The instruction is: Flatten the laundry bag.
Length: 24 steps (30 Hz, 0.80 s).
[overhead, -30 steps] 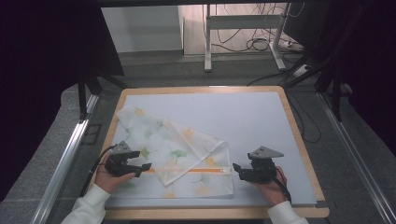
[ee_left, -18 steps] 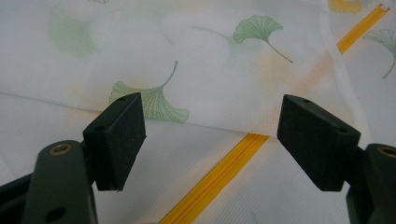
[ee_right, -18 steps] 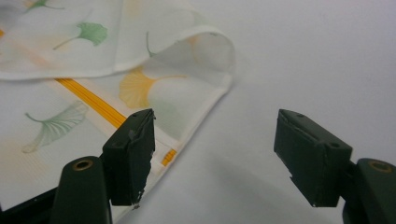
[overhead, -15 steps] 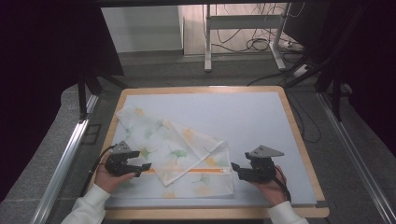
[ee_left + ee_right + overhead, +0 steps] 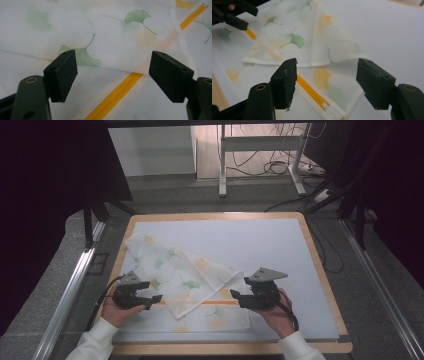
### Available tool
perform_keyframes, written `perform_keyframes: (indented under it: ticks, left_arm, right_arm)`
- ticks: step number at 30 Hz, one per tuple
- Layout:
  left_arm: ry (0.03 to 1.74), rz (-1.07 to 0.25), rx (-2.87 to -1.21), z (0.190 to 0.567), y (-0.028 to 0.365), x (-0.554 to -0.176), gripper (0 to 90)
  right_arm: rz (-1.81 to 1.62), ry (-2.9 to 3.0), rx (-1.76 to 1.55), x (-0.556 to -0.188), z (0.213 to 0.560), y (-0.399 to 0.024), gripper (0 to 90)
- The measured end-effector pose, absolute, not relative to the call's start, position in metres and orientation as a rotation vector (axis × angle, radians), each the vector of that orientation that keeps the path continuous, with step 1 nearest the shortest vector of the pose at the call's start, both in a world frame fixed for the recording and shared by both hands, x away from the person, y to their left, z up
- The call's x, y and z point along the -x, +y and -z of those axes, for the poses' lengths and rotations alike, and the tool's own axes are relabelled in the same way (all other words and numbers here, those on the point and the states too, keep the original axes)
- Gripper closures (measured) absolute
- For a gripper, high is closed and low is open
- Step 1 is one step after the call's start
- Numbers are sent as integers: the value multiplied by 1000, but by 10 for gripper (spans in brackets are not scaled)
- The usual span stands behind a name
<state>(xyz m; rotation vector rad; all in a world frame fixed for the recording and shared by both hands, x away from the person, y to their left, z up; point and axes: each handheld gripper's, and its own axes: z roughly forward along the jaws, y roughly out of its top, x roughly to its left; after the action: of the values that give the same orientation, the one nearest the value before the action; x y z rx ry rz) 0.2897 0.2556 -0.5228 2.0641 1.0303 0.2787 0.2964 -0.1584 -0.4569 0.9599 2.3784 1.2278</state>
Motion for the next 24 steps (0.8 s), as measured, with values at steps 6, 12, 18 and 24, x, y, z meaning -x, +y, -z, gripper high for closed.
perform_keyframes:
  ticks: [6,12,18,24]
  left_arm:
    - [1033,-268,-2066,524,255,-291,226]
    - [1043,-268,-2061,524,256,-291,226]
    - [1044,-262,-2061,524,256,-291,225]
    - [1052,-262,-2061,524,256,-292,225]
  right_arm:
    - [-1245,2417,-910,-295,456,-144,331]
    - [-1249,2434,-897,-293,456,-137,338]
    - [-1243,2478,-844,-292,454,-118,350]
    - [-1244,2519,-786,-289,452,-99,350]
